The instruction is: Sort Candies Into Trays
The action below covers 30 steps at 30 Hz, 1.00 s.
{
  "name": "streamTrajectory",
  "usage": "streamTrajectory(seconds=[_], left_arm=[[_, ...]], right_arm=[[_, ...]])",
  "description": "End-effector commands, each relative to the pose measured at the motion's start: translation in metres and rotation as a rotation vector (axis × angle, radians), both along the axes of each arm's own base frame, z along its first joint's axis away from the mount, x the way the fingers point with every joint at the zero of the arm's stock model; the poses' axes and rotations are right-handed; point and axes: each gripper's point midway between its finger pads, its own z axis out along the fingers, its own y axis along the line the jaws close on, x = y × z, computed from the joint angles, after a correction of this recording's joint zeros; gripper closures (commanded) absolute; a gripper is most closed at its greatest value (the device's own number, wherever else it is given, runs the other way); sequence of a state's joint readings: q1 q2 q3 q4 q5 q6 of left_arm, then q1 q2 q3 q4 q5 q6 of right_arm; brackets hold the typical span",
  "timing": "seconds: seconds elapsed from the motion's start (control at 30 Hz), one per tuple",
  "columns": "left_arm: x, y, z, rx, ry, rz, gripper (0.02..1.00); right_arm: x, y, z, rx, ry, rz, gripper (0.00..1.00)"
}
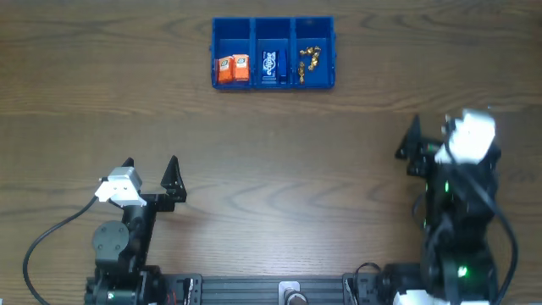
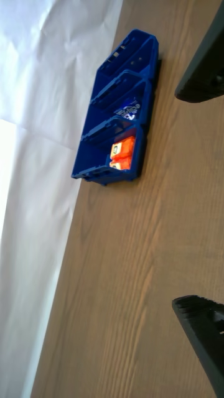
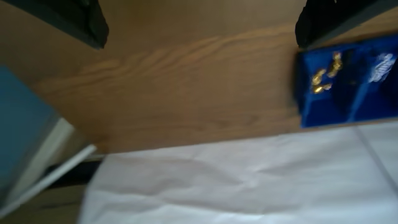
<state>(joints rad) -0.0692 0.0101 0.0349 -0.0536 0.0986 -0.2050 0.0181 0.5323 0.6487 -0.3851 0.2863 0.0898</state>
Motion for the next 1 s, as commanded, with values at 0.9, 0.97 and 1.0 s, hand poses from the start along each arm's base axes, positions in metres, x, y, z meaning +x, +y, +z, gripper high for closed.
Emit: streamTrajectory(seconds=[0.9,0.97,1.0], left_arm=[[0.0,-0.001,-0.017,0.013,0.039,-0.007,0.02],[0.0,-0.001,-0.017,0.013,0.039,-0.007,0.02],[0.0,-0.001,-0.017,0.013,0.039,-0.007,0.02]], right_arm=[[-0.014,0.036,-0.112,-0.011,-0.196,0.205,0.003],[-0.014,0.037,-0.112,-0.012,-0.195,0.21,0.003],[-0.014,0.04,-0.113,-0.031,-0.19,0.23,0.003]])
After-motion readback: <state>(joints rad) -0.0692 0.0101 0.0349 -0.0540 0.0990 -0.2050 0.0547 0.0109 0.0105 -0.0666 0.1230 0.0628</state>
